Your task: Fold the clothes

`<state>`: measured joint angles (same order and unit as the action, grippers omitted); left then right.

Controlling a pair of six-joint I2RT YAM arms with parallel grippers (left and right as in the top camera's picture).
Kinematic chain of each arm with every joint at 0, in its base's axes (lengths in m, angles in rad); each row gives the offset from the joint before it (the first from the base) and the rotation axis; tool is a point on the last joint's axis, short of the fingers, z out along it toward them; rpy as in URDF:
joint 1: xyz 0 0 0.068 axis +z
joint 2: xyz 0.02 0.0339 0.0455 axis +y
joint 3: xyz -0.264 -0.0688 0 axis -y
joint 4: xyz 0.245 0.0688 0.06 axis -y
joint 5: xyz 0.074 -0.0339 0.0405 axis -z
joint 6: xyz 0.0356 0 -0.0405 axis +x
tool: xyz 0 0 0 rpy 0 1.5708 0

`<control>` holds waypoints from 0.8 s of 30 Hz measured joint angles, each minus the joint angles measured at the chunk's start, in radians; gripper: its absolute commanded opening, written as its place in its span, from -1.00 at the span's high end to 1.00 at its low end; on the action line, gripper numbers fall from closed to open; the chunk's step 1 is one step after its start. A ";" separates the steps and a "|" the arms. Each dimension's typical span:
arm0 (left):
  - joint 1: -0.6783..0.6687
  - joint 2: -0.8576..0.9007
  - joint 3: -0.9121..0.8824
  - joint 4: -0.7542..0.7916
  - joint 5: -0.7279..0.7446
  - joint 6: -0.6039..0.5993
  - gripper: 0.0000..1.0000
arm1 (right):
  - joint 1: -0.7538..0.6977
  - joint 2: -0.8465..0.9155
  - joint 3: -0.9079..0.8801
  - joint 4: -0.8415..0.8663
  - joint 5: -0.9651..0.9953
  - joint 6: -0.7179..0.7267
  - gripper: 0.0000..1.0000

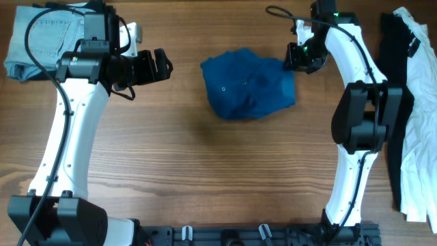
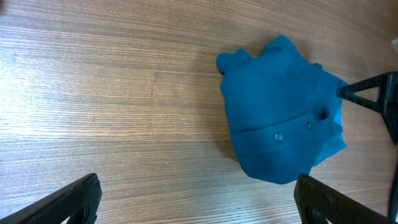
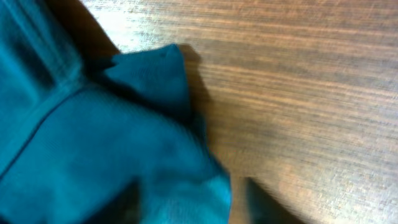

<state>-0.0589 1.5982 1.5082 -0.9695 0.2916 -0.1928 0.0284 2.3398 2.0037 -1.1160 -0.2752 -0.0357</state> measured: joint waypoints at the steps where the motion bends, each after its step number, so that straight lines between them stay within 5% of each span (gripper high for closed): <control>1: 0.000 0.000 0.000 0.000 0.000 0.000 -0.99 | 0.000 0.000 0.001 -0.008 0.000 0.000 -0.90; 15: 0.000 0.001 0.000 -0.005 -0.053 0.000 -1.00 | 0.021 -0.146 0.010 -0.125 -0.043 0.059 -0.89; 24: 0.000 0.001 -0.082 -0.011 -0.064 0.000 -0.99 | 0.105 -0.155 -0.233 0.060 -0.050 0.147 -0.86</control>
<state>-0.0589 1.5990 1.4258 -0.9802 0.2279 -0.1928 0.1337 2.1845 1.7706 -1.0561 -0.3252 0.1112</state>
